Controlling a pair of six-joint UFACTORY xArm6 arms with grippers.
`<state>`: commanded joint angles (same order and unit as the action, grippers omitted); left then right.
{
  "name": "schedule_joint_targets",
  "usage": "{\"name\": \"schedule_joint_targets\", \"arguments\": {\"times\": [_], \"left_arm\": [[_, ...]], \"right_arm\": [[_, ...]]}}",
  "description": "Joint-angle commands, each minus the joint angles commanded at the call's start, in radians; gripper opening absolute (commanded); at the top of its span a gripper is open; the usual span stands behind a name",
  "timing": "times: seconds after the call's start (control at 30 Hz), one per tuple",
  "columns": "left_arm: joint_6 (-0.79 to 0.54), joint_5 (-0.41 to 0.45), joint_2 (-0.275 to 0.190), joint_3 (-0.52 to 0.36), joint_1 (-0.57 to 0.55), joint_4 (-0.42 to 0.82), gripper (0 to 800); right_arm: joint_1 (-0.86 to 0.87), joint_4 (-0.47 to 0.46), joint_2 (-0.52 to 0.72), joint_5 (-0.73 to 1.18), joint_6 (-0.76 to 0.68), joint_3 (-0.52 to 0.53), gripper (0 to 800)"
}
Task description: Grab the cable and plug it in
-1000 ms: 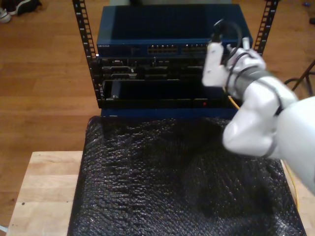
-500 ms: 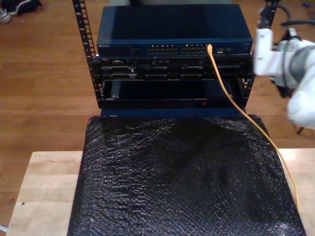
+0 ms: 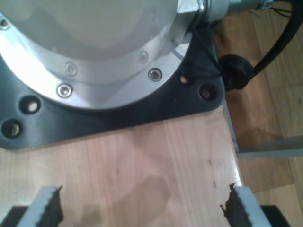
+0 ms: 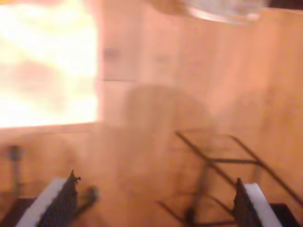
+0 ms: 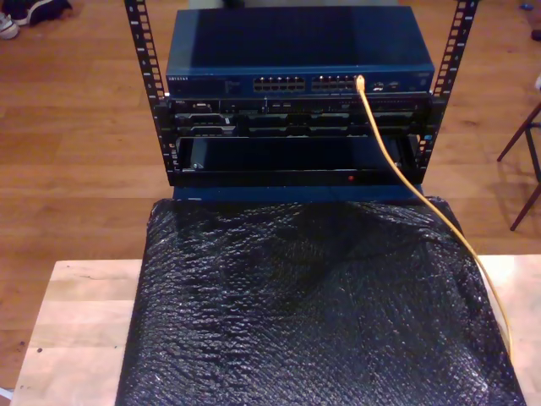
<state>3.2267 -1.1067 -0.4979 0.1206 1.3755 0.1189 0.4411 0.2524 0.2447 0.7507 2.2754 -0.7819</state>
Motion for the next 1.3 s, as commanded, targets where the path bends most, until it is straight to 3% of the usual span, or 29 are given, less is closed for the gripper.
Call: {"name": "schedule_joint_targets", "arguments": {"times": [0.27, 0.63, 1.03, 1.3], "left_arm": [[0.0, 0.0, 0.0, 0.0, 0.0, 0.0, 800], [0.0, 0.0, 0.0, 0.0, 0.0, 0.0, 800], [0.0, 0.0, 0.0, 0.0, 0.0, 0.0, 800], [0.0, 0.0, 0.0, 0.0, 0.0, 0.0, 800]], "right_arm": [[0.233, -0.006, 0.049, 0.298, 0.16, 0.006, 800], [0.473, -0.017, 0.12, 0.477, 0.322, 0.061, 800], [0.692, -0.158, 0.299, 0.508, 0.494, 0.273, 800], [0.795, -0.169, 0.356, 0.508, 0.62, 0.356, 800]]}}
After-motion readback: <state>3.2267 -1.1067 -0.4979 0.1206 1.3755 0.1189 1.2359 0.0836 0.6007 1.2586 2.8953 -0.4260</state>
